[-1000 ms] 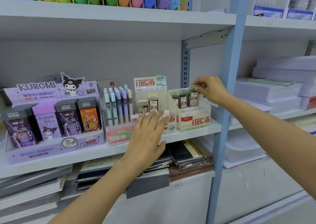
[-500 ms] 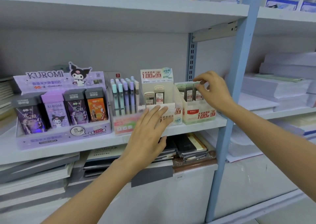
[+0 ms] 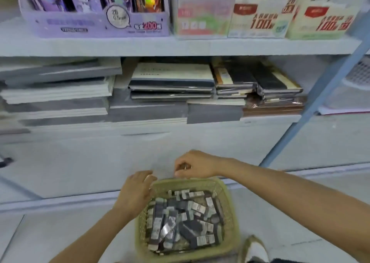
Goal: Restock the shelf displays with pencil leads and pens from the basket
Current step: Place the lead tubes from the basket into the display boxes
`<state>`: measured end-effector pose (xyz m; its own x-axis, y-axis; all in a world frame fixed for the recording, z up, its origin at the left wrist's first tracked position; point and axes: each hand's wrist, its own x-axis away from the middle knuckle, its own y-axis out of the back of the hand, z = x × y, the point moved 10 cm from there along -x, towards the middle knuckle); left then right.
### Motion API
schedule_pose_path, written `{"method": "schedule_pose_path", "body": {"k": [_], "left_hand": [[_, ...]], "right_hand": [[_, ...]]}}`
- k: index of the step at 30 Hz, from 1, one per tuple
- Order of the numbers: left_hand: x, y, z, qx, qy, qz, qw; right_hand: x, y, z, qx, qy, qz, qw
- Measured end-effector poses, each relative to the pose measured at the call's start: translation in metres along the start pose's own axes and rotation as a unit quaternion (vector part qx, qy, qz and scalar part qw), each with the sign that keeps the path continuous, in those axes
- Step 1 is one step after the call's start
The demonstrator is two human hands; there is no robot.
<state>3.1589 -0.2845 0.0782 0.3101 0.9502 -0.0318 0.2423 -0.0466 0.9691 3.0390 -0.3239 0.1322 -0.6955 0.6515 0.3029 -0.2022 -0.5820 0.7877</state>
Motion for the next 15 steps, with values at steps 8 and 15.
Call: {"method": "schedule_pose_path", "body": {"k": [8, 15], "left_hand": [[0.059, -0.114, 0.032, -0.021, 0.042, 0.137, 0.989], [0.062, -0.121, 0.043, 0.06, 0.049, 0.057, 0.995]], "right_hand": [[-0.032, -0.202, -0.111, -0.126, -0.204, 0.111, 0.964], [-0.043, -0.256, -0.123, -0.22, -0.29, -0.018, 0.931]]}}
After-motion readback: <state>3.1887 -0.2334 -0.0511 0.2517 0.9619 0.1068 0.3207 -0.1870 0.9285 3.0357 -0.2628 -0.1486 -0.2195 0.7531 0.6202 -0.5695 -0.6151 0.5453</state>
